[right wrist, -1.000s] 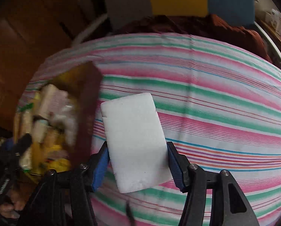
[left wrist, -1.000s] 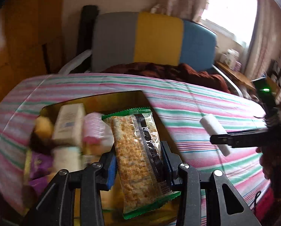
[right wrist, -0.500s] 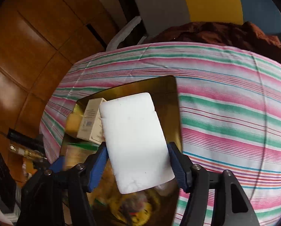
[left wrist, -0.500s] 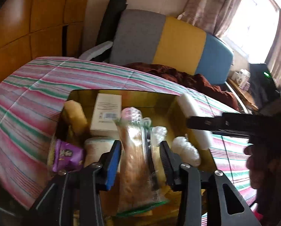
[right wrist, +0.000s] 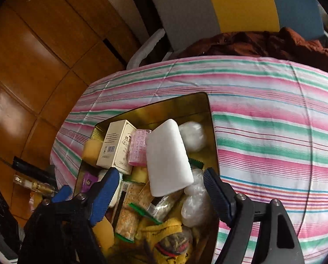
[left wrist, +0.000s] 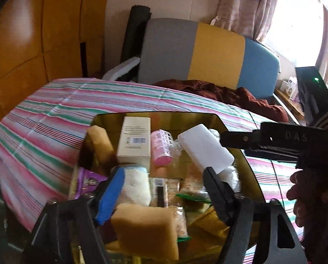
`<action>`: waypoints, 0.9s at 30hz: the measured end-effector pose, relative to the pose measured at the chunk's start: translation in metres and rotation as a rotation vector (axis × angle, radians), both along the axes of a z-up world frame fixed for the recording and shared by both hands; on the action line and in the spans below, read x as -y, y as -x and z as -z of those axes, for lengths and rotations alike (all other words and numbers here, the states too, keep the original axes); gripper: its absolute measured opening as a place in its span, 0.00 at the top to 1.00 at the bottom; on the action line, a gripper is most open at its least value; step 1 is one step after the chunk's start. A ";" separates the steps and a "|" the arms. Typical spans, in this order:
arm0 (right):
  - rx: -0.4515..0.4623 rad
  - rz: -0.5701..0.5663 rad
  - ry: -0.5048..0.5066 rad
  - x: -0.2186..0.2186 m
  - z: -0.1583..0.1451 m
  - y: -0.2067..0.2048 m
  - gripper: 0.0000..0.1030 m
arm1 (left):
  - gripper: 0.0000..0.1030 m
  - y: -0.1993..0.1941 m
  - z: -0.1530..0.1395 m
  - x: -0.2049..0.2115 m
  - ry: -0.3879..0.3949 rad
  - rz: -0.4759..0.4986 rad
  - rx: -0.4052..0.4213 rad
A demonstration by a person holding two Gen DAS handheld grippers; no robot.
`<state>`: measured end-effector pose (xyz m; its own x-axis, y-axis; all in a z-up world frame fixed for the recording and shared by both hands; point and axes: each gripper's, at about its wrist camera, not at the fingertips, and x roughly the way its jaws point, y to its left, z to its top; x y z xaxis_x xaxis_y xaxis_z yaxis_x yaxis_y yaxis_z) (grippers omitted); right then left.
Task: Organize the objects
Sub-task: 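Lower both items into the gold tray and open both tools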
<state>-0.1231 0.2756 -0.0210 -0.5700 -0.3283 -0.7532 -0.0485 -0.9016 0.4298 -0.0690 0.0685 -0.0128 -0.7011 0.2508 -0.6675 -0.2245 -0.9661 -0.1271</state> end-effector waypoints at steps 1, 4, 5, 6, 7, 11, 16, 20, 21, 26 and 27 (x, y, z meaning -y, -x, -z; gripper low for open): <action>-0.009 0.003 -0.012 0.001 -0.002 -0.004 0.22 | 0.23 -0.002 -0.002 0.002 0.008 -0.011 -0.009; -0.050 0.020 -0.084 0.008 -0.009 -0.020 0.22 | 0.16 -0.008 -0.005 0.006 0.035 -0.037 -0.028; -0.059 0.023 -0.105 0.011 -0.010 -0.025 0.21 | 0.12 -0.010 -0.007 0.007 0.041 -0.045 -0.034; -0.068 0.027 -0.127 0.013 -0.011 -0.029 0.21 | 0.11 -0.012 -0.008 0.009 0.042 -0.054 -0.041; -0.081 0.034 -0.158 0.016 -0.013 -0.036 0.21 | 0.10 -0.014 -0.010 0.010 0.043 -0.059 -0.047; -0.128 0.083 -0.246 0.023 -0.017 -0.057 0.19 | 0.02 -0.024 -0.015 0.013 0.059 -0.073 -0.066; -0.174 0.161 -0.340 0.026 -0.019 -0.086 0.18 | 0.00 -0.036 -0.018 0.021 0.067 -0.100 -0.082; -0.189 0.188 -0.397 0.028 -0.018 -0.105 0.18 | 0.00 -0.043 -0.017 0.025 0.088 -0.132 -0.079; -0.189 0.188 -0.405 0.028 -0.017 -0.108 0.18 | 0.00 -0.045 -0.017 0.025 0.096 -0.142 -0.080; -0.191 0.172 -0.421 0.034 -0.013 -0.115 0.18 | 0.00 -0.053 -0.015 0.025 0.133 -0.180 -0.086; -0.192 0.168 -0.422 0.035 -0.013 -0.116 0.18 | 0.00 -0.054 -0.016 0.025 0.131 -0.178 -0.092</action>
